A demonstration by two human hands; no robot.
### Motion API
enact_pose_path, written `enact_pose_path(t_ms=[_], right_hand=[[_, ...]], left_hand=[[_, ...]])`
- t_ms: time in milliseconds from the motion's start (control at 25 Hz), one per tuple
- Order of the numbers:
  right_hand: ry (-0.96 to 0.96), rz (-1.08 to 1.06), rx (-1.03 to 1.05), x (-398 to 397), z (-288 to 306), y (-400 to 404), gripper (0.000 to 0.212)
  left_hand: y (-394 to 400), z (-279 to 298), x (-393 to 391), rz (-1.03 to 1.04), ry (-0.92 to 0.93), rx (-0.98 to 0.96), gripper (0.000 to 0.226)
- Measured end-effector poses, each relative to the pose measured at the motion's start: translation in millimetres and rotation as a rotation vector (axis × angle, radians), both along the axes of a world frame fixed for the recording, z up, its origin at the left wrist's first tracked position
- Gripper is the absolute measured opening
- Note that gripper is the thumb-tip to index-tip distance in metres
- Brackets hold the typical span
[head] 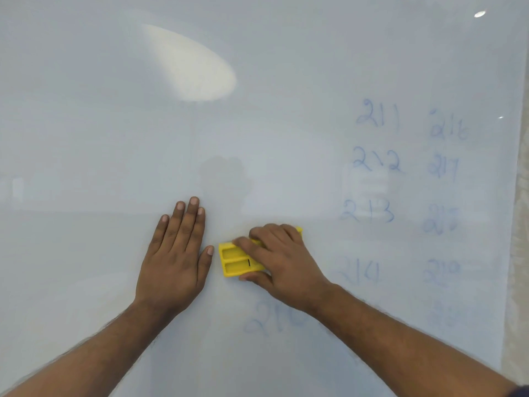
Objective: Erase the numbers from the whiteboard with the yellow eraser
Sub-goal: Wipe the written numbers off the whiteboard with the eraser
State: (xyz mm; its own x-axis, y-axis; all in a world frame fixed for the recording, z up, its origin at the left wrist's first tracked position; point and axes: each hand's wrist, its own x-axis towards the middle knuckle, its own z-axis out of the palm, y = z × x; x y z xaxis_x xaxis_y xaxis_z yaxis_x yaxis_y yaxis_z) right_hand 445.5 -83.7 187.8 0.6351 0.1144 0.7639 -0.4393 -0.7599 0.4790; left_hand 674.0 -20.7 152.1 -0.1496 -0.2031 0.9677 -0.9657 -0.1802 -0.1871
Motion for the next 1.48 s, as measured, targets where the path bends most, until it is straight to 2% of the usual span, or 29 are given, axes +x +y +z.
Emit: enact_pose_path(t_ms=[160, 280, 360, 480, 600, 920, 1040, 1200, 1360, 1480], right_hand=[[0.183, 0.044, -0.06, -21, -16, -9, 0.041], [0.268, 0.009, -0.122, -42, -8, -19, 0.043], [0.259, -0.029, -0.151, -48, 10, -22, 0.045], [0.114, -0.028, -0.101, -35, 37, -17, 0.049], [0.01, 0.022, -0.031, -12, 34, -7, 0.049], [0.221, 0.004, -0.071, -49, -12, -22, 0.043], [0.247, -0.041, -0.127, -74, 1, -31, 0.047], [0.097, -0.081, -0.141, -84, 10, -36, 0.051], [-0.119, -0.041, -0.006, -77, -26, -37, 0.052], [-0.208, -0.01, 0.095, -68, -46, -34, 0.054]], left_hand=[[1, -2, 2, 0.015, -0.014, 0.011, 0.066], [2, -3, 2, 0.024, -0.02, 0.009, 0.066], [1, -4, 1, 0.025, -0.019, 0.005, 0.065], [0, -4, 0, 0.023, -0.015, 0.002, 0.065], [1, -4, 1, 0.018, -0.015, 0.007, 0.065], [1, -7, 3, 0.018, -0.029, 0.001, 0.064], [2, -8, 4, 0.023, -0.032, 0.009, 0.064], [2, -11, 4, 0.018, -0.032, 0.011, 0.064], [2, -20, 2, 0.015, -0.015, 0.012, 0.063], [1, -27, 0, 0.026, 0.001, 0.017, 0.063]])
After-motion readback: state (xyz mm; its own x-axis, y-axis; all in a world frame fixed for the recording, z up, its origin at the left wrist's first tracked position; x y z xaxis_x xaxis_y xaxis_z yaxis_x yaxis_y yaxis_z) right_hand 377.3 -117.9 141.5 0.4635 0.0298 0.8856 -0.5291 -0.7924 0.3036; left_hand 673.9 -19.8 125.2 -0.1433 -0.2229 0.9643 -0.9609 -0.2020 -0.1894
